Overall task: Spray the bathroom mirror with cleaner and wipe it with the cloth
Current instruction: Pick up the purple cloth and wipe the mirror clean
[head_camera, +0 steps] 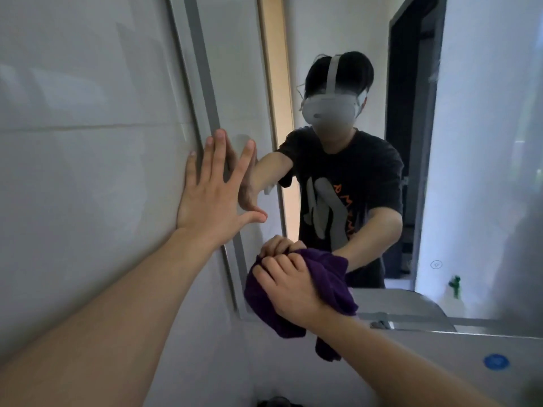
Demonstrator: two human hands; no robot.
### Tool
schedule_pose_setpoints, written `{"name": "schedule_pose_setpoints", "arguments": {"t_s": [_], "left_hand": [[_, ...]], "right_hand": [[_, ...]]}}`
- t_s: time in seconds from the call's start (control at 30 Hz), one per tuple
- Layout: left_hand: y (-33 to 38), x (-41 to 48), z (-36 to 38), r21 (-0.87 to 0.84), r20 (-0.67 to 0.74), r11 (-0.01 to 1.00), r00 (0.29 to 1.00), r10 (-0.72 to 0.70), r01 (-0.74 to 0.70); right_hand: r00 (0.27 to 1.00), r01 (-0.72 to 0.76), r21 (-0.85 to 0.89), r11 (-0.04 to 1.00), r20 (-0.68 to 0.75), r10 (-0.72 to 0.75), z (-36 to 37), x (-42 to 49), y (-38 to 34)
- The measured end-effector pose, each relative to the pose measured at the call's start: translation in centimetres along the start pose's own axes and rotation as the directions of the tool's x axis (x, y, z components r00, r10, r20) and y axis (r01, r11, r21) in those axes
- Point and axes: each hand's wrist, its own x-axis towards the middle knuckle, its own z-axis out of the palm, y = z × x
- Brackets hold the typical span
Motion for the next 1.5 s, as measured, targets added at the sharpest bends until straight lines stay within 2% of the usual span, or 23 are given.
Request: {"name": "schedule_pose_setpoints", "arguments": {"t_s": [0.07, 0.17, 0.37, 0.5, 0.57, 0.6, 0.63, 0.67, 0.7, 0.73, 0.77, 0.8, 0.83, 0.87, 0.9, 0.93, 0.97, 1.0, 1.03, 1.2, 1.33, 1.4, 1.5], "left_hand": [[-0.1, -0.1, 0.0, -0.012, -0.010, 1.000, 1.000, 0.002, -0.002], [-0.2, -0.1, 0.3, -0.030, -0.048, 1.000, 0.999, 0.000, -0.001], [-0.4, 0.3, 0.8, -0.074, -0.074, 0.997, 0.997, 0.003, -0.008], [-0.5, 0.2, 1.0, -0.082, -0.078, 0.996, 0.997, 0.011, -0.017], [-0.5, 0.3, 0.9, -0.102, -0.074, 0.995, 0.997, -0.002, -0.006], [-0.5, 0.4, 0.7, -0.111, -0.072, 0.994, 0.997, -0.006, -0.002], [-0.5, 0.5, 0.6, -0.117, -0.067, 0.993, 0.998, -0.006, -0.001], [-0.5, 0.5, 0.6, -0.124, -0.056, 0.992, 0.998, -0.006, -0.001], [-0.4, 0.5, 0.6, -0.137, -0.043, 0.991, 0.999, -0.011, 0.005], [0.0, 0.6, 0.6, -0.154, -0.029, 0.988, 0.999, -0.023, 0.018], [0.4, 0.7, 0.4, -0.165, -0.006, 0.986, 0.999, -0.042, 0.040], [0.9, 0.8, 0.0, -0.158, 0.033, 0.985, 0.997, -0.065, 0.069], [1.2, 0.9, -0.4, -0.150, 0.077, 0.984, 0.993, -0.088, 0.098], [1.5, 0.9, -0.8, -0.160, 0.124, 0.980, 0.987, -0.101, 0.120], [1.6, 1.0, -1.3, -0.184, 0.179, 0.973, 0.978, -0.108, 0.141], [1.6, 1.0, -1.8, -0.198, 0.225, 0.968, 0.968, -0.107, 0.153], [1.6, 1.1, -2.6, -0.205, 0.259, 0.967, 0.961, -0.098, 0.154], [1.4, 1.2, -3.4, -0.216, 0.285, 0.964, 0.955, -0.088, 0.153], [1.2, 1.2, -4.2, -0.233, 0.310, 0.960, 0.948, -0.079, 0.156], [2.8, -0.2, -7.1, -0.337, 0.394, 0.928, 0.919, -0.016, 0.160], [6.3, -2.9, -9.0, -0.517, 0.455, 0.835, 0.887, 0.081, 0.189], [7.9, -3.5, -9.7, -0.584, 0.540, 0.770, 0.831, 0.132, 0.257], [10.4, -4.7, -10.2, -0.680, 0.609, 0.629, 0.767, 0.199, 0.376]], "right_hand": [[0.997, 0.064, 0.000, 0.998, 0.046, -0.064, -0.1, -0.9, 0.3], [0.999, 0.012, -0.018, 1.000, 0.036, -0.012, -2.2, -0.4, 3.2], [0.970, -0.134, -0.127, 0.983, -0.221, 0.103, -11.3, 4.0, 14.5], [0.893, -0.350, -0.165, 0.922, -0.355, 0.276, -19.0, 6.2, 22.9], [0.771, -0.524, -0.098, 0.846, -0.478, 0.422, -22.4, 6.2, 27.2], [0.668, -0.626, -0.032, 0.779, -0.538, 0.514, -24.0, 6.1, 29.1], [0.530, -0.725, 0.052, 0.686, -0.593, 0.606, -25.4, 6.1, 30.9], [0.356, -0.811, 0.160, 0.562, -0.628, 0.692, -26.6, 6.3, 32.2], [0.169, -0.863, 0.280, 0.421, -0.625, 0.762, -27.6, 7.0, 33.0], [0.016, -0.877, 0.379, 0.295, -0.592, 0.806, -28.2, 7.7, 33.4], [-0.063, -0.875, 0.430, 0.221, -0.555, 0.830, -28.3, 8.6, 33.1], [-0.056, -0.878, 0.426, 0.218, -0.544, 0.837, -28.0, 9.4, 32.2], [0.033, -0.882, 0.372, 0.288, -0.563, 0.826, -27.3, 9.9, 30.9], [0.188, -0.868, 0.276, 0.412, -0.585, 0.789, -26.2, 10.1, 29.4], [0.385, -0.821, 0.143, 0.552, -0.576, 0.721, -24.8, 9.9, 27.9], [0.566, -0.745, 0.006, 0.668, -0.525, 0.636, -23.5, 9.5, 26.3], [0.698, -0.661, -0.101, 0.744, -0.445, 0.561, -22.1, 8.8, 25.0], [0.781, -0.593, -0.175, 0.786, -0.363, 0.509, -21.0, 8.1, 24.0], [0.823, -0.552, -0.227, 0.803, -0.306, 0.479, -20.0, 7.4, 23.1], [0.835, -0.548, -0.289, 0.785, -0.139, 0.532, -18.8, 5.4, 19.6], [0.820, -0.514, -0.227, 0.827, 0.153, 0.551, -18.7, 2.7, 16.5], [0.759, -0.580, -0.082, 0.810, 0.307, 0.574, -18.9, 0.5, 14.9], [0.640, -0.728, 0.053, 0.683, 0.409, 0.650, -19.9, -3.6, 12.6]]}}
